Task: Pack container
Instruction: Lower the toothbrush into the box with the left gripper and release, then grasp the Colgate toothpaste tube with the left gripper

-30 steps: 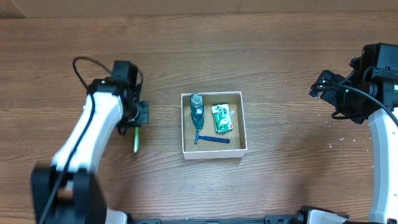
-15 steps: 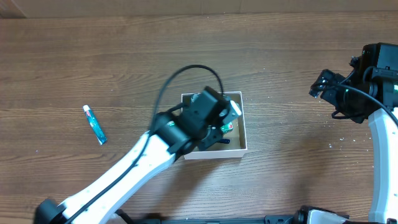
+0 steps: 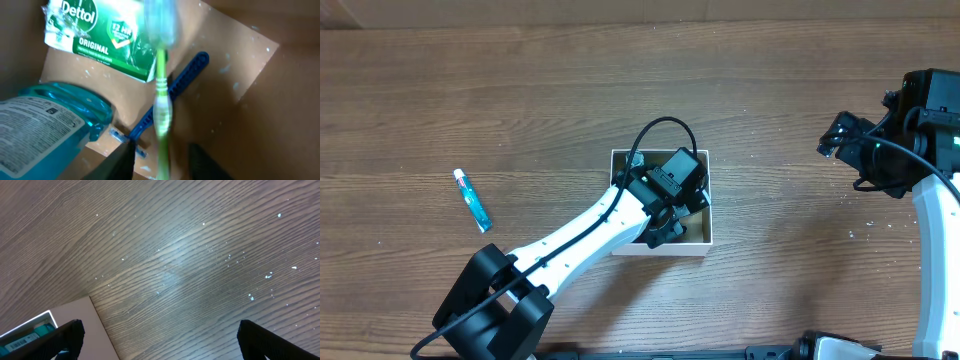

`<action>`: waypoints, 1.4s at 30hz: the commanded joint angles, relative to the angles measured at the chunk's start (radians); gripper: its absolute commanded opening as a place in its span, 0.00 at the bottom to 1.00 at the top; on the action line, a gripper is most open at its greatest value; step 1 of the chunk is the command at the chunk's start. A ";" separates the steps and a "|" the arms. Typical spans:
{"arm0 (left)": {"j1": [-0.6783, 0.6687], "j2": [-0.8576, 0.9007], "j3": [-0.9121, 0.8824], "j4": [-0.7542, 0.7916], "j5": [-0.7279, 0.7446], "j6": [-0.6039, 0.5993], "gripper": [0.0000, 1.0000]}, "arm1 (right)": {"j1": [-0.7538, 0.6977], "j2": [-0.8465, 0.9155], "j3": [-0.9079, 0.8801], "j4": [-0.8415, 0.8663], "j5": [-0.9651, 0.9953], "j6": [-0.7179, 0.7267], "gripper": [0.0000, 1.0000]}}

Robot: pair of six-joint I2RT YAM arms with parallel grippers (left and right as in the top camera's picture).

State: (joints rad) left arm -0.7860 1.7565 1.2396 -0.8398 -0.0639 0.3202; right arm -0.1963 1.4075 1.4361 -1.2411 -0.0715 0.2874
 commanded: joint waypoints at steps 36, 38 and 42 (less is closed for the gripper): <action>1.156 0.285 0.130 -0.209 0.065 -0.521 1.00 | 0.000 -0.003 0.001 0.005 0.002 -0.003 1.00; 1.156 0.327 0.130 -0.201 0.064 -0.522 1.00 | 0.000 -0.003 0.001 0.005 0.002 -0.003 1.00; 1.156 0.338 0.130 -0.202 0.064 -0.522 0.92 | 0.000 -0.003 0.001 0.005 0.002 -0.003 1.00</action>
State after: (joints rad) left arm 0.3733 2.0537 1.3773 -1.0485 0.0063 -0.2234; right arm -0.1963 1.4075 1.4342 -1.2415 -0.0708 0.2878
